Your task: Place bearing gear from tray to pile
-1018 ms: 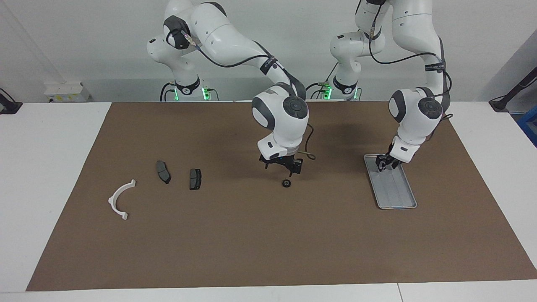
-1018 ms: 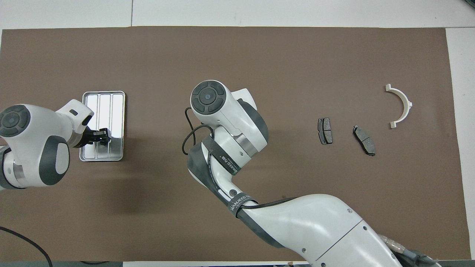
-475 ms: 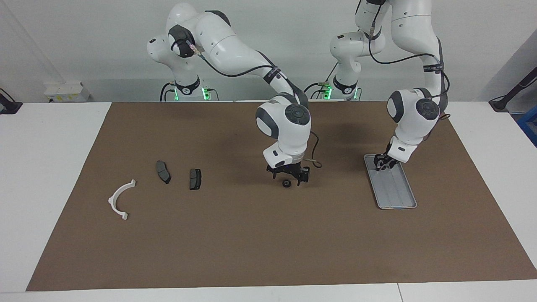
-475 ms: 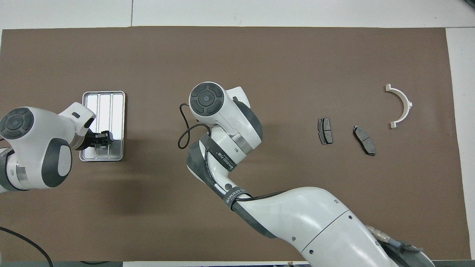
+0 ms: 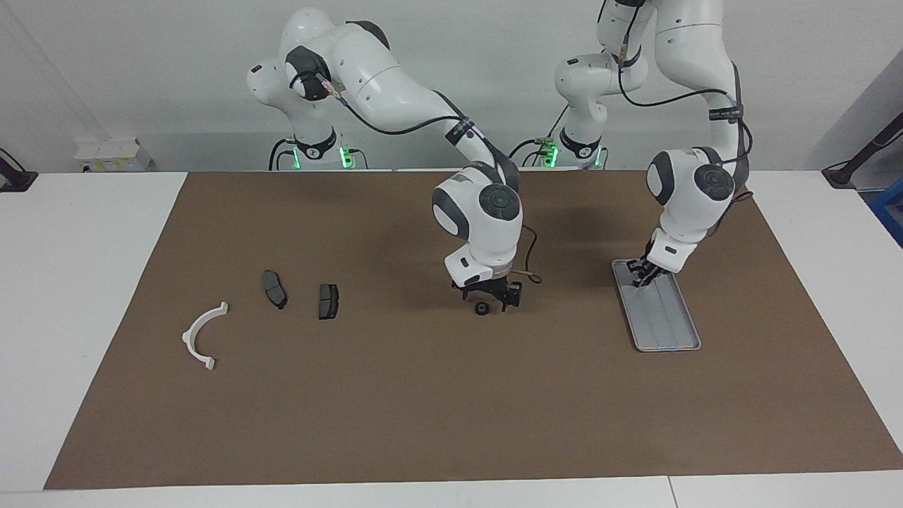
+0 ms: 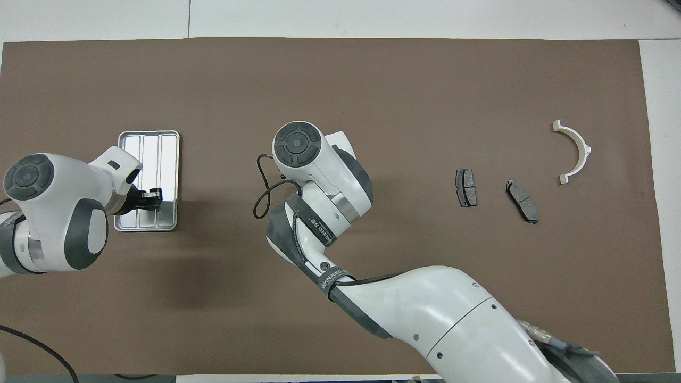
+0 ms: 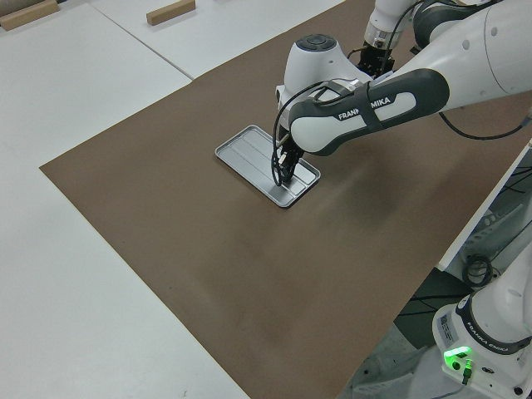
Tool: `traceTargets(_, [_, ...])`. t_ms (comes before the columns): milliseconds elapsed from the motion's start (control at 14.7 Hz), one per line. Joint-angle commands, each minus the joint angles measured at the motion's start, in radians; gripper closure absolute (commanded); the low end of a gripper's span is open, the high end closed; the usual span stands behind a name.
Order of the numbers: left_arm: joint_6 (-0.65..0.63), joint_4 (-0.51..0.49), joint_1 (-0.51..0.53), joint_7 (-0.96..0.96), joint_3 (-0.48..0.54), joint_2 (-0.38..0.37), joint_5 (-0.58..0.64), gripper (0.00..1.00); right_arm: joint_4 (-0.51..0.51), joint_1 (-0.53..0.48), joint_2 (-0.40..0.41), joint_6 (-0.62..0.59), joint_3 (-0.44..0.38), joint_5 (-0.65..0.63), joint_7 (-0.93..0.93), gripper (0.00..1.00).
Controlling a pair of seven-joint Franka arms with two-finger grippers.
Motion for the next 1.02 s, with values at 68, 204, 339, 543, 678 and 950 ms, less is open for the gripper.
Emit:
traceTargets(68, [-0.031, 0.018, -0.003, -0.006, 0.011, -0.014, -0.001, 0.98, -0.032, -0.009, -0.001, 0.019, 0.009, 0.024, -0.034, 0.06])
traceTargets(204, [-0.126, 0.118, -0.007, -0.011, 0.011, -0.013, -0.015, 0.98, -0.034, -0.010, -0.001, 0.013, 0.009, 0.022, -0.034, 0.14])
traceTargets(339, [-0.198, 0.198, -0.007, -0.011, 0.011, -0.008, -0.058, 0.98, -0.028, -0.012, -0.001, 0.003, 0.009, 0.017, -0.033, 0.19])
traceTargets(543, [-0.234, 0.232, -0.004, -0.014, 0.012, -0.013, -0.072, 0.98, -0.026, -0.010, -0.001, 0.001, 0.009, 0.013, -0.031, 0.26])
traceTargets(678, [-0.247, 0.255, -0.007, -0.015, 0.012, -0.013, -0.081, 0.97, -0.026, -0.007, -0.001, 0.007, 0.008, 0.010, -0.031, 0.33])
traceTargets(950, [-0.280, 0.275, -0.009, -0.020, 0.011, -0.016, -0.090, 0.95, -0.028, -0.005, -0.001, 0.012, 0.008, 0.008, -0.028, 0.62])
